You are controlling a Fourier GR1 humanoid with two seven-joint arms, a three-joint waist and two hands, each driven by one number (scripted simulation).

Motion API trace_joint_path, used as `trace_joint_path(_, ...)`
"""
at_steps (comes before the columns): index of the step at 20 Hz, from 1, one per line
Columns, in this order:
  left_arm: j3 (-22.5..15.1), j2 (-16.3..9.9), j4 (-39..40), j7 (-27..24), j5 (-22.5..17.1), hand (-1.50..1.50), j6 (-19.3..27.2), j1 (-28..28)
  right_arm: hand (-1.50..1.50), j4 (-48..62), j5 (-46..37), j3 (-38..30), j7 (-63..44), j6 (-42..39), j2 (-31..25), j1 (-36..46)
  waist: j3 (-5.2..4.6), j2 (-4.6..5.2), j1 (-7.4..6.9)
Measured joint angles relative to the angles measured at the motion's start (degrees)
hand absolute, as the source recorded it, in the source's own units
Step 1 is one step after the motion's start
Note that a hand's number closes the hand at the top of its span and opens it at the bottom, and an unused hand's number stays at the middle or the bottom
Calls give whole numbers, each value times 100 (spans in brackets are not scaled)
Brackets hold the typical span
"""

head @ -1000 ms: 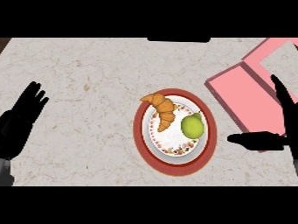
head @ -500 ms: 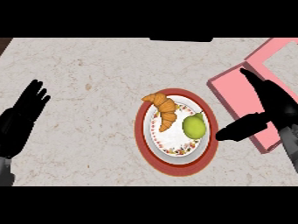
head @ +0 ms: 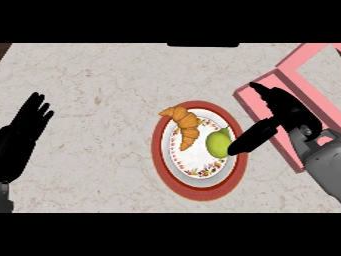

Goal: Pick the pear from the plate and place it in the cardboard box

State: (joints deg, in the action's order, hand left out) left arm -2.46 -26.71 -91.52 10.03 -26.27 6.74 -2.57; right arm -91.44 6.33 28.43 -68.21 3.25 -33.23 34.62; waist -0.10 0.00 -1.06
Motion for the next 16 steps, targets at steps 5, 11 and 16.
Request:
trace_joint_path(5, 47, 51, -64, 8, 74, 0, 13, 53, -150, 174, 231, -11, -37, -156, 25, 124, 3, -7, 51)
trace_joint_path(11, 76, 166, -73, -47, 197, 0, -39, 172, -150, 270, 70, 92, 29, -179, 218, 49, 5, -10, 77)
trace_joint_path(16, 183, 176, -166, 34, 223, 0, -128, 240, -150, 341, -103, -9, 61, -222, 327, 169, 6, -9, 77)
